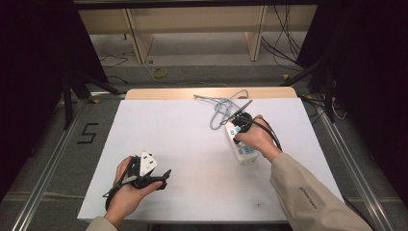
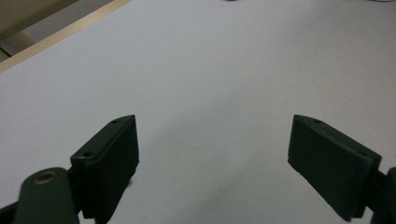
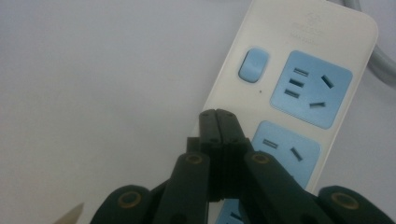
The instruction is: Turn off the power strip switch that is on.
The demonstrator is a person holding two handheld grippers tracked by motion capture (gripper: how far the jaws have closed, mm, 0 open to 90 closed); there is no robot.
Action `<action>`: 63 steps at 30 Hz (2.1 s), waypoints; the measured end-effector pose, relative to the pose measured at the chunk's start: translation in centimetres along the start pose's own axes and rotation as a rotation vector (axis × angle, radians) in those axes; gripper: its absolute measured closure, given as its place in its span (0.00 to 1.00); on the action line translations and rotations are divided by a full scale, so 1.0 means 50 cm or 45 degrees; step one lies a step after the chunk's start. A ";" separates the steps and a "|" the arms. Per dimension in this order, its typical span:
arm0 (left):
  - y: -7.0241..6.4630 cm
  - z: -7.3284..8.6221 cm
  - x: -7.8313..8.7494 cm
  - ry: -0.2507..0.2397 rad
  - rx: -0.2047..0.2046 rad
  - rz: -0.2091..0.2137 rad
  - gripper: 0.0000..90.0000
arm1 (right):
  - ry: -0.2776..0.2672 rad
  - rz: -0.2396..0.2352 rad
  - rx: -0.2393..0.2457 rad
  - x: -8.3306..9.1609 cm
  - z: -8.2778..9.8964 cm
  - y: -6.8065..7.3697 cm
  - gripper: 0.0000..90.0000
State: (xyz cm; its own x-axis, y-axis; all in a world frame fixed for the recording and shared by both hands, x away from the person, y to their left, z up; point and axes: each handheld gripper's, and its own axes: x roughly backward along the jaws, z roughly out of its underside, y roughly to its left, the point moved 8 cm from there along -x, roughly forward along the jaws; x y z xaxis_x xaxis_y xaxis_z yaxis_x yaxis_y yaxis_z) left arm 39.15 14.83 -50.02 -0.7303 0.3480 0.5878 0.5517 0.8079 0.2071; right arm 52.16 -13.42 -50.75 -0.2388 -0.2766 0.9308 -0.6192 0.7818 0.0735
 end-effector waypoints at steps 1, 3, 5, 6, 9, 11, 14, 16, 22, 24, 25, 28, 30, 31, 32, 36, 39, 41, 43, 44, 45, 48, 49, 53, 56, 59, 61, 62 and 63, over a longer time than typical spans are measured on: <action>0.000 0.000 0.000 0.001 0.001 -0.001 0.18 | 0.001 -0.004 0.000 0.000 0.000 0.000 1.00; 0.000 0.000 0.000 -0.002 0.000 -0.001 0.18 | 0.007 -0.006 0.000 0.000 -0.001 -0.001 1.00; 0.000 0.000 0.000 -0.003 0.002 -0.002 0.18 | 0.017 -0.001 -0.005 0.000 -0.001 0.000 1.00; 0.000 0.000 0.000 0.000 0.002 -0.001 0.18 | 0.020 0.001 -0.004 0.000 -0.002 0.000 1.00; 0.000 0.000 0.000 -0.001 0.002 -0.002 0.18 | 0.026 0.001 -0.003 0.000 -0.003 0.001 1.00; 0.000 0.000 0.000 0.000 0.002 -0.001 0.18 | 0.030 -0.001 -0.008 0.000 -0.003 0.000 1.00; 0.000 0.000 0.000 0.001 0.001 -0.001 0.18 | 0.033 -0.001 -0.013 0.000 -0.003 0.000 1.00; 0.000 0.000 0.000 0.001 0.000 -0.001 0.18 | 0.036 0.000 -0.011 0.000 -0.003 0.000 1.00; 0.000 0.000 0.000 -0.001 0.001 0.000 0.18 | 0.047 0.007 -0.009 -0.001 -0.005 0.001 1.00; 0.000 0.000 0.000 -0.001 0.001 0.000 0.18 | 0.049 0.008 -0.011 -0.001 -0.005 0.001 1.00; 0.000 0.000 0.000 -0.001 0.001 0.000 0.18 | 0.051 0.010 -0.011 -0.001 -0.005 0.001 1.00; 0.000 0.000 0.000 0.000 0.000 0.000 0.18 | 0.060 0.016 -0.005 -0.001 -0.005 0.002 1.00; 0.000 0.000 0.000 -0.001 0.003 -0.001 0.18 | 0.068 0.016 -0.008 -0.001 -0.006 0.002 1.00; 0.000 0.000 0.000 -0.001 0.003 -0.001 0.18 | 0.071 0.020 -0.011 -0.001 -0.007 0.002 1.00; 0.000 0.000 0.000 -0.003 0.003 -0.002 0.18 | 0.075 0.018 -0.008 -0.001 -0.007 0.003 1.00; 0.000 0.000 0.000 -0.001 0.001 0.000 0.18 | 0.088 0.024 -0.007 -0.001 -0.008 0.003 1.00; 0.000 0.000 0.000 -0.004 0.002 -0.001 0.18 | 0.094 0.022 -0.011 -0.001 -0.008 0.002 1.00; 0.000 0.000 0.001 -0.002 0.004 -0.002 0.18 | 0.094 0.019 -0.014 -0.001 -0.008 0.002 1.00; 0.000 0.000 0.001 -0.003 0.003 -0.003 0.18 | 0.093 0.020 -0.014 -0.001 -0.008 0.002 1.00; 0.000 0.000 0.001 -0.002 0.003 -0.002 0.18 | 0.096 0.023 -0.014 -0.001 -0.008 0.002 1.00; 0.000 -0.001 0.000 -0.007 0.004 -0.003 0.18 | 0.096 0.026 -0.016 -0.001 -0.008 0.003 1.00; -0.001 -0.001 0.001 -0.008 0.002 -0.003 0.18 | 0.102 0.026 -0.022 -0.001 -0.009 0.003 1.00; -0.001 -0.001 0.001 -0.007 0.003 -0.003 0.18 | 0.102 0.026 -0.019 -0.001 -0.009 0.002 1.00; 0.000 -0.001 0.001 -0.006 0.004 -0.004 0.18 | 0.108 0.020 -0.029 -0.001 -0.009 0.002 1.00; -0.001 -0.001 0.001 -0.007 0.003 -0.002 0.18 | 0.113 0.020 -0.028 -0.001 -0.010 0.002 1.00; -0.001 -0.001 0.001 -0.007 0.004 -0.003 0.18 | 0.114 0.016 -0.028 -0.002 -0.010 0.001 1.00; -0.001 -0.001 0.001 -0.007 0.005 -0.003 0.18 | 0.116 0.011 -0.035 -0.002 -0.010 0.001 1.00; -0.001 -0.001 0.001 -0.007 0.005 -0.003 0.18 | 0.117 0.010 -0.035 -0.002 -0.010 0.001 1.00; -0.002 -0.001 0.001 -0.008 0.005 -0.003 0.18 | 0.117 0.017 -0.035 -0.002 -0.011 0.001 1.00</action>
State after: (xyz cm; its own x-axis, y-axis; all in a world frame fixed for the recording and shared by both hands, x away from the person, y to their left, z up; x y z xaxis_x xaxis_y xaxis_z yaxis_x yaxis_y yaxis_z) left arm 39.09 14.75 -49.96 -0.7340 0.3489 0.5827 0.5484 0.8106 0.2055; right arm 52.56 -13.06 -50.67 -0.1762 -0.2146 0.9607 -0.5956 0.8003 0.0696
